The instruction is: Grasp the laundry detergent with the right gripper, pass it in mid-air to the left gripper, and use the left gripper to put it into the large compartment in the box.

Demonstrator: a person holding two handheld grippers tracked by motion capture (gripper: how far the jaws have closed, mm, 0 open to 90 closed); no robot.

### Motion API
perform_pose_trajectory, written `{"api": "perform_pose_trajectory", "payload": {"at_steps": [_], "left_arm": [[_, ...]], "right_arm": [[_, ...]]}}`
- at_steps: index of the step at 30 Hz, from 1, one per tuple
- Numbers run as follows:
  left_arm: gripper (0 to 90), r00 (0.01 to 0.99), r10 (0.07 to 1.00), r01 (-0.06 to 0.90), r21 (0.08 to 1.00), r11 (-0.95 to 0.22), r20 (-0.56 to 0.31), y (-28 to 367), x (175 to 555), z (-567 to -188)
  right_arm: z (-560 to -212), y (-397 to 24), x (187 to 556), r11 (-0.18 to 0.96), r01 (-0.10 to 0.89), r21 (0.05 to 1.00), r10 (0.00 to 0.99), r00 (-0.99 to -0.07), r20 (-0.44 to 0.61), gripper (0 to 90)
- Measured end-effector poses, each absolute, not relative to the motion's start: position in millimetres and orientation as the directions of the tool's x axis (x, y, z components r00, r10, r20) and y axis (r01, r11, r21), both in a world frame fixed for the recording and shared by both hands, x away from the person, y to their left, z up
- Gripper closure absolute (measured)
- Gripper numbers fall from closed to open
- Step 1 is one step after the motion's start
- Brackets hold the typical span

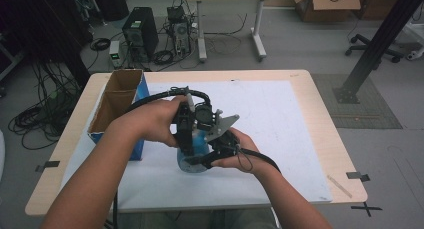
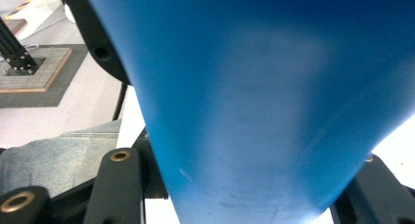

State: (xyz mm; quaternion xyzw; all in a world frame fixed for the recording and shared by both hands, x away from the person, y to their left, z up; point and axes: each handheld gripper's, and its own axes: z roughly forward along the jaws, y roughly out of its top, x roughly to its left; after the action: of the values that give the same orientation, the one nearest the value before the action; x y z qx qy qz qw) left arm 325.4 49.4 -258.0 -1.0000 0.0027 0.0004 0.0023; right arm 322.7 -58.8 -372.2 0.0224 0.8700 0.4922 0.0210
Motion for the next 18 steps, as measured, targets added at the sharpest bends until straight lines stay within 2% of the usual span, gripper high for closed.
{"api": "perform_pose_trajectory", "payload": {"at_steps": [12, 14, 15, 18], "left_arm": [[38.4, 1.000, 0.004, 0.005, -0.010, -1.000, 0.025, 46, 320, -249], [38.4, 1.000, 0.001, 0.001, -0.008, -1.000, 0.031, 45, 320, -248], [38.4, 0.999, -0.005, -0.005, -0.018, -1.000, 0.037, 44, 320, -248], [38.4, 0.999, -0.006, -0.005, -0.017, -1.000, 0.037, 44, 320, -248]], "right_arm": [[-366, -60, 321, 0.503, 0.011, 0.864, 0.057, -0.998, -0.021, 43.0], [-366, -61, 322, 0.495, 0.008, 0.869, 0.056, -0.998, -0.022, 40.9], [-365, -62, 322, 0.486, 0.018, 0.874, 0.054, -0.998, -0.010, 35.1], [-365, -63, 322, 0.483, 0.031, 0.875, 0.058, -0.998, 0.004, 33.2]]}}
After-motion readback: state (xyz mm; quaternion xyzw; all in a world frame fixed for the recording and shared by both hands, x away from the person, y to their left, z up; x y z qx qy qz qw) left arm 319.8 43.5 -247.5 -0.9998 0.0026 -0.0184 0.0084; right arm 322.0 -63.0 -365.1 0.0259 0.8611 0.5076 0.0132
